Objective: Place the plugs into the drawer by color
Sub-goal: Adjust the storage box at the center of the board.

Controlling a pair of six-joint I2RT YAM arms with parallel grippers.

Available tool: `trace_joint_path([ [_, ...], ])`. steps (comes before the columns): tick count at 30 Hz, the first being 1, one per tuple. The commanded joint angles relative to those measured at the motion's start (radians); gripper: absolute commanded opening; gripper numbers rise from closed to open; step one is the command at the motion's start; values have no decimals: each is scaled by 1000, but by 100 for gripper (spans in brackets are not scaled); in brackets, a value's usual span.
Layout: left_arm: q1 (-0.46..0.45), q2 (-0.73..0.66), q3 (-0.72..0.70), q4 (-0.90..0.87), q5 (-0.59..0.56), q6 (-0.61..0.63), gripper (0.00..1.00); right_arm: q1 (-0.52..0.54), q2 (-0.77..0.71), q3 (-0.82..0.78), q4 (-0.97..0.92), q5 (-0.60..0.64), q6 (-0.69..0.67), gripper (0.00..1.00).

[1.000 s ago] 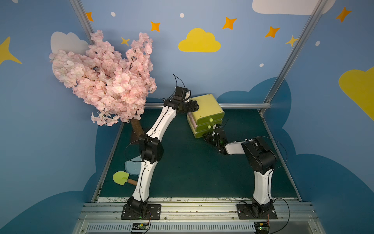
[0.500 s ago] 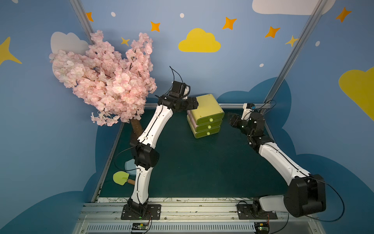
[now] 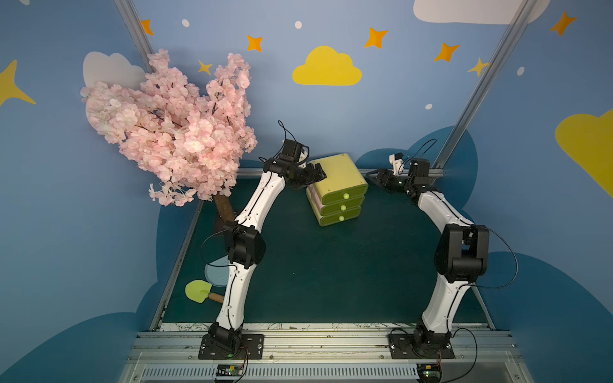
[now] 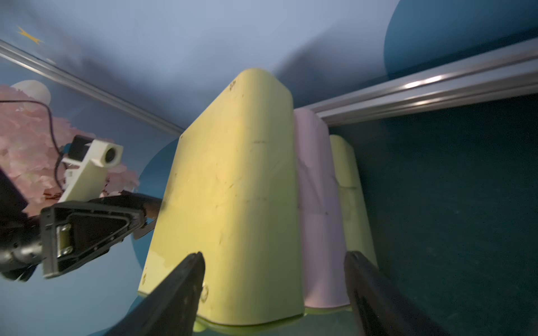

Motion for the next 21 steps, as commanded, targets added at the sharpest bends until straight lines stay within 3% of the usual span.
trace_joint_path([
  [1, -4, 16, 32, 44, 100, -41, 95, 31, -52, -18, 42, -119, 24, 79],
  [11, -10, 75, 70, 104, 186, -99, 93, 143, -153, -180, 123, -106, 53, 75],
  [17, -25, 92, 72, 117, 183, -99, 93, 193, -248, -268, 112, -35, 40, 75],
  [21, -28, 68, 73, 53, 134, -31, 92, 189, -286, -308, 87, 5, 18, 77],
])
